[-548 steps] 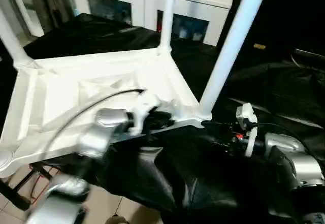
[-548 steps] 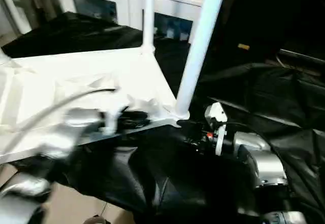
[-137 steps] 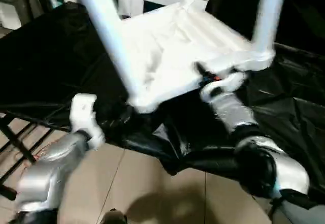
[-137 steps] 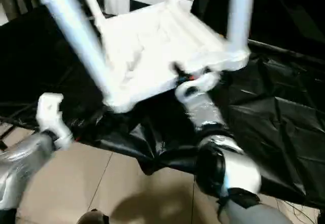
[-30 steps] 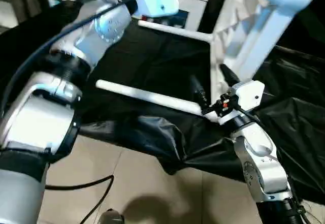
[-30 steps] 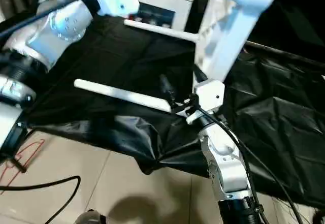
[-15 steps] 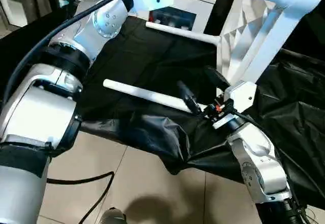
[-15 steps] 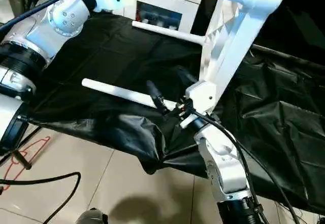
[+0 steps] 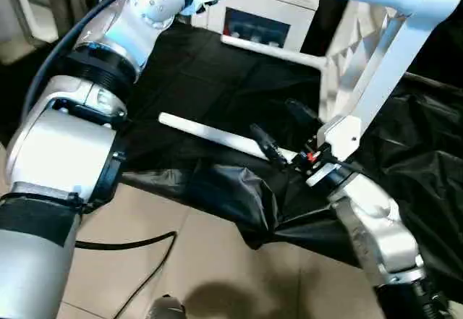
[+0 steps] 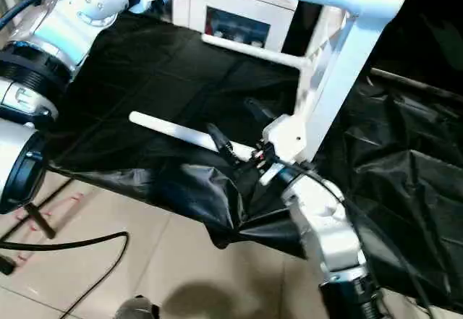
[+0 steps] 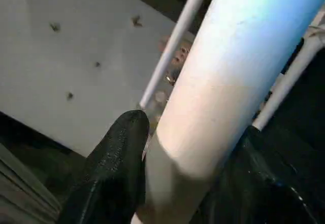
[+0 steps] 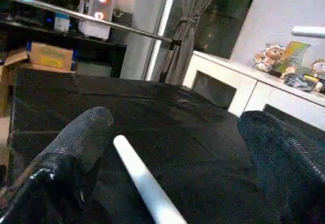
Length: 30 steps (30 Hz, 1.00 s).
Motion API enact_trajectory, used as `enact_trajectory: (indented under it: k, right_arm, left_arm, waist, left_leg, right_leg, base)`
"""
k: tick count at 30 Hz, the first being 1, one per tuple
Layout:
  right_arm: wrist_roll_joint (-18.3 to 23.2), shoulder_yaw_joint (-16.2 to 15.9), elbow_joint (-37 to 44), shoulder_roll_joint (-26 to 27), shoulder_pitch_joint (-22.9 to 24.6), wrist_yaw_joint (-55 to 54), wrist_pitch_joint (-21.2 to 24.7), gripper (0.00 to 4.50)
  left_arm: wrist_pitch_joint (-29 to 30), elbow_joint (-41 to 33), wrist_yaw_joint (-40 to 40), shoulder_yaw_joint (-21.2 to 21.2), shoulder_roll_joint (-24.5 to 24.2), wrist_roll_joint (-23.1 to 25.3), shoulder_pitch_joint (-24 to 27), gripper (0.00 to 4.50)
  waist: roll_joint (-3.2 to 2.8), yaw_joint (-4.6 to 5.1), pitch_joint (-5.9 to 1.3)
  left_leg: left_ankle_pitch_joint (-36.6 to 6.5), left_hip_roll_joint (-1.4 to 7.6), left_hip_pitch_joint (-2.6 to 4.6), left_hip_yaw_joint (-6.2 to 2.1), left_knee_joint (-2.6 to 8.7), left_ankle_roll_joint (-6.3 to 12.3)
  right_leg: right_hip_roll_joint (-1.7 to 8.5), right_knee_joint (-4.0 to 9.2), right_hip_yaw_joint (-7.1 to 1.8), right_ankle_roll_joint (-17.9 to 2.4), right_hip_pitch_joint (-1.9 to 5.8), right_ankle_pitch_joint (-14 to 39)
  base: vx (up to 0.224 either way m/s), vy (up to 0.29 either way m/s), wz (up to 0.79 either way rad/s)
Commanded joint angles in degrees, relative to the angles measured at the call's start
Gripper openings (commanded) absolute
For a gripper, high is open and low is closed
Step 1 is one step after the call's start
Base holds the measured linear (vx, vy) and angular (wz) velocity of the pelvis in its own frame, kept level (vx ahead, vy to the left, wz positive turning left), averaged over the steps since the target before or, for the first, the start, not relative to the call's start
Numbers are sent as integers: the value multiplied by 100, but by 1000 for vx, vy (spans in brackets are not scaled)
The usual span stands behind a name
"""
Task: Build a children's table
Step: Flip table
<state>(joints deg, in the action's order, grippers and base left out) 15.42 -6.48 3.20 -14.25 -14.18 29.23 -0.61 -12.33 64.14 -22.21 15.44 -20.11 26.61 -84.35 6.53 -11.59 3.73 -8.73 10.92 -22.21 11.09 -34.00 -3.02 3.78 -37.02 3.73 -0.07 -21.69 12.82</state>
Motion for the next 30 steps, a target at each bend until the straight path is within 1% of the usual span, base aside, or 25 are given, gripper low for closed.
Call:
enact_trajectory:
  k: [1,2,3,6,8,10,11,12,13,14,16,17,18,19,20,21,22,23,24,25,26,27,28,29,30]
  right_arm:
    - [122,280,-146,-165,-102,120,109,443]
    - [141,311,-156,-201,-115,150,139,443]
    - [185,382,-177,-267,-146,186,178,443]
    - [385,630,-259,-450,-291,281,342,443]
    - [415,662,-279,-474,-313,294,377,443]
    - [465,697,-300,-491,-313,306,451,443]
    - [448,687,-310,-480,-282,286,475,443]
    - [419,678,-327,-460,-252,231,520,443]
    - [279,675,-407,-383,-192,44,453,443]
    - [197,687,-457,-341,-167,-56,389,449]
    - [181,879,-583,-33,-61,-512,233,450]
    - [194,906,-596,5,-51,-561,229,450]
    - [181,1024,-645,192,13,-841,130,450]
    - [154,1070,-657,267,41,-956,69,450]
    - [195,1109,-641,364,82,-1032,41,450]
    - [170,1109,-612,423,115,-1096,-33,450]
    - [133,1100,-590,454,132,-1132,-103,450]
    - [157,1108,-561,519,144,-1157,-177,450]
    - [152,1116,-522,603,147,-1182,-339,450]
    - [147,1114,-518,612,148,-1184,-358,450]
    - [147,1114,-518,612,148,-1184,-358,450]
    - [51,1086,-506,686,159,-1221,-509,450]
    - [-15,1085,-498,718,169,-1276,-582,450]
    - [-15,1085,-498,718,169,-1276,-582,450]
    - [-111,1086,-503,739,179,-1383,-671,450]
  left_arm:
    - [855,427,103,-1013,253,-1294,81,214]
    - [953,412,91,-1069,257,-1323,81,214]
    - [1046,411,125,-1184,264,-1408,82,214]
    - [1249,403,288,-1623,293,-1747,103,214]
    - [1226,380,362,-1694,289,-1810,116,215]
    - [1198,275,426,-1829,301,-1923,150,215]
    - [1194,201,440,-1905,315,-2000,179,215]
    - [1176,120,419,-1931,321,-2026,228,215]
    - [1135,-75,401,-2003,341,-2101,365,215]
    - [1143,-193,392,-2048,357,-2123,442,214]
    - [1078,-644,289,-2079,385,-2162,800,209]
    - [1087,-699,287,-2082,386,-2163,844,200]
    - [1112,-1006,241,-2088,400,-2183,1088,198]
    - [1126,-1147,215,-2083,407,-2212,1198,195]
    - [1200,-1320,234,-2074,405,-2219,1330,191]
    - [1255,-1479,235,-2032,388,-2219,1450,191]
    - [1281,-1588,236,-2001,378,-2217,1534,187]
    - [1296,-1725,251,-1992,375,-2227,1642,183]
    - [1225,-1985,203,-1955,367,-2241,1862,183]
    - [1208,-2026,191,-1948,365,-2243,1896,181]
    - [1208,-2026,191,-1948,365,-2243,1896,179]
    - [1206,-2484,99,-1933,363,-2299,2228,174]
    - [1184,-2691,20,-1938,353,-2345,2421,174]
    - [1184,-2691,20,-1938,353,-2345,2421,174]
    - [1259,-2961,-48,-1933,332,-2388,2651,171]
  waist:
    - [11,32,-293]
    - [11,32,-293]
    - [29,38,-293]
    - [36,34,-297]
    - [16,30,-316]
    - [4,34,-332]
    - [24,40,-340]
    - [2,28,-362]
    - [0,27,-380]
    - [20,33,-396]
    - [-3,38,-448]
    - [5,48,-460]
    - [63,62,-473]
    - [51,54,-465]
    - [64,56,-451]
    - [60,62,-439]
    - [57,57,-447]
    - [40,69,-419]
    - [49,80,-410]
    - [48,76,-409]
    - [58,99,-399]
    - [47,91,-403]
    - [52,99,-397]
    - [52,99,-397]
    - [87,108,-406]
  left_leg:
    - [-1812,315,206,-214,412,-173]
    - [-1812,315,206,-214,412,-173]
    - [-1724,307,194,-210,402,-134]
    - [-1590,286,191,-190,381,-43]
    - [-1459,290,177,-189,376,-6]
    - [-1381,294,189,-177,370,12]
    - [-1267,290,177,-171,369,45]
    - [-1159,293,185,-165,359,65]
    - [-1048,300,176,-171,354,81]
    - [-871,304,167,-166,350,113]
    - [-614,315,167,-163,325,178]
    - [-535,318,154,-167,317,185]
    - [-399,315,155,-158,294,227]
    - [-358,319,149,-154,291,246]
    - [-340,316,156,-136,290,269]
    - [-448,298,144,-127,294,264]
    - [-498,314,153,-131,298,235]
    - [-665,313,154,-129,318,163]
    - [-810,322,159,-136,334,68]
    - [-869,335,168,-142,342,23]
    - [-963,328,165,-143,357,-42]
    - [-1001,340,182,-148,360,-90]
    - [-976,339,158,-151,372,-133]
    - [-976,339,158,-151,372,-133]
    - [-927,324,171,-135,358,-142]
  right_leg:
    - [627,619,-312,-645,98,1885]
    - [627,619,-312,-645,98,1885]
    - [621,624,-300,-646,111,1878]
    - [622,624,-281,-642,111,1868]
    - [617,598,-272,-698,124,1641]
    - [601,558,-270,-794,114,1307]
    - [586,533,-262,-870,128,1055]
    - [591,501,-260,-946,132,807]
    - [586,470,-257,-985,144,592]
    - [572,431,-249,-1058,140,212]
    - [572,337,-231,-1213,141,-448]
    - [570,311,-226,-1247,147,-612]
    - [553,288,-217,-1285,153,-843]
    - [565,274,-218,-1300,144,-894]
    - [559,283,-216,-1299,125,-865]
    - [555,301,-220,-1260,137,-694]
    - [575,302,-225,-1236,144,-616]
    - [569,342,-232,-1162,122,-378]
    - [577,359,-239,-1104,123,-214]
    - [584,361,-239,-1078,120,-166]
    - [573,374,-239,-1026,117,-67]
    - [579,367,-244,-998,112,-70]
    - [576,360,-240,-978,117,-100]
    - [576,360,-240,-978,117,-100]
    - [556,348,-245,-951,113,-198]
  base:
    - [0,0,0]
    - [0,0,0]
    - [0,0,0]
    - [0,0,0]
    - [0,0,0]
    - [0,0,0]
    - [0,0,0]
    - [0,0,0]
    - [0,0,0]
    - [0,0,0]
    - [0,0,0]
    - [0,0,0]
    - [0,0,0]
    - [0,0,0]
    - [0,0,0]
    - [0,0,0]
    - [0,0,0]
    - [0,0,0]
    - [0,0,0]
    - [0,0,0]
    - [0,0,0]
    - [0,0,0]
    - [0,0,0]
    - [0,0,0]
    - [0,0,0]
